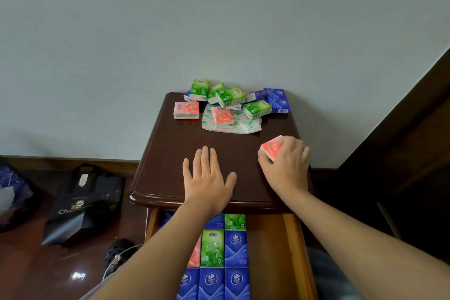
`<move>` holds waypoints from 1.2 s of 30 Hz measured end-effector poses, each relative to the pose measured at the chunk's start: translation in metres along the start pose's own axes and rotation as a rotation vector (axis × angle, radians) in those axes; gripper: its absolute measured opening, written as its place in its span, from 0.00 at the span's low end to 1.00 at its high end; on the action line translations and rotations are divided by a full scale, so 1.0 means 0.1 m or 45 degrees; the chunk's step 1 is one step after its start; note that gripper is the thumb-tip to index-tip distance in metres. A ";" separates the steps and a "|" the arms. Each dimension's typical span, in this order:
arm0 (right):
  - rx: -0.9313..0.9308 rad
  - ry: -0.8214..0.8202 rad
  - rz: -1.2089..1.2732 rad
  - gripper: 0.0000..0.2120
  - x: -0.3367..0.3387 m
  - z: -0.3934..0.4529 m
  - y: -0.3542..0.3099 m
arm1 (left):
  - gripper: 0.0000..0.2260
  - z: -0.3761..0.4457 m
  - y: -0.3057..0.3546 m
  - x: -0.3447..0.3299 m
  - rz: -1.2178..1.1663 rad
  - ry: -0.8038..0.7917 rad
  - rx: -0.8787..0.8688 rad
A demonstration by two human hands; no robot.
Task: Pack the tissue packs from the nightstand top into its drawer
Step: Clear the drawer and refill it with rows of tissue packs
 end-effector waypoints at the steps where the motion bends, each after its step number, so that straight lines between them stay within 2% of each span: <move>1: 0.102 -0.031 0.087 0.27 0.02 -0.09 -0.04 | 0.36 0.02 -0.03 0.02 -0.040 0.032 0.025; 4: 0.284 -0.242 0.349 0.36 0.04 -0.28 -0.14 | 0.36 0.10 -0.21 0.11 -0.121 0.210 0.169; 8: 0.360 -0.329 0.176 0.43 0.01 -0.25 -0.21 | 0.37 0.24 -0.49 0.21 -0.086 0.291 0.259; 12: 0.484 -0.358 -0.033 0.41 -0.05 -0.16 -0.35 | 0.37 0.40 -0.54 0.26 -0.049 0.325 0.255; 19: 0.656 -0.394 0.091 0.38 -0.16 -0.07 -0.53 | 0.33 0.84 -0.56 0.40 -0.151 0.441 0.185; 25: 0.677 -0.333 0.095 0.38 -0.17 -0.07 -0.52 | 0.28 1.26 -0.59 0.46 -0.213 0.532 0.172; 31: 0.643 -0.368 0.119 0.37 -0.14 -0.07 -0.52 | 0.16 1.24 -0.62 0.47 -0.346 0.711 0.184; 34: 0.635 -0.382 0.119 0.37 -0.14 -0.06 -0.52 | 0.18 1.12 -0.64 0.48 -0.315 0.759 0.145; 36: 0.624 -0.392 0.129 0.37 -0.14 -0.06 -0.51 | 0.20 0.97 -0.68 0.48 -0.414 0.776 0.103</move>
Point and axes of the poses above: each hand's wrist, its own z-axis towards the middle knuckle, its own x-axis out of the back of the hand, y = z × x, the point moved 3 cm from there along z, towards the middle knuckle, and after that the axes turned 4 degrees about -z, right-handed, at the moved point
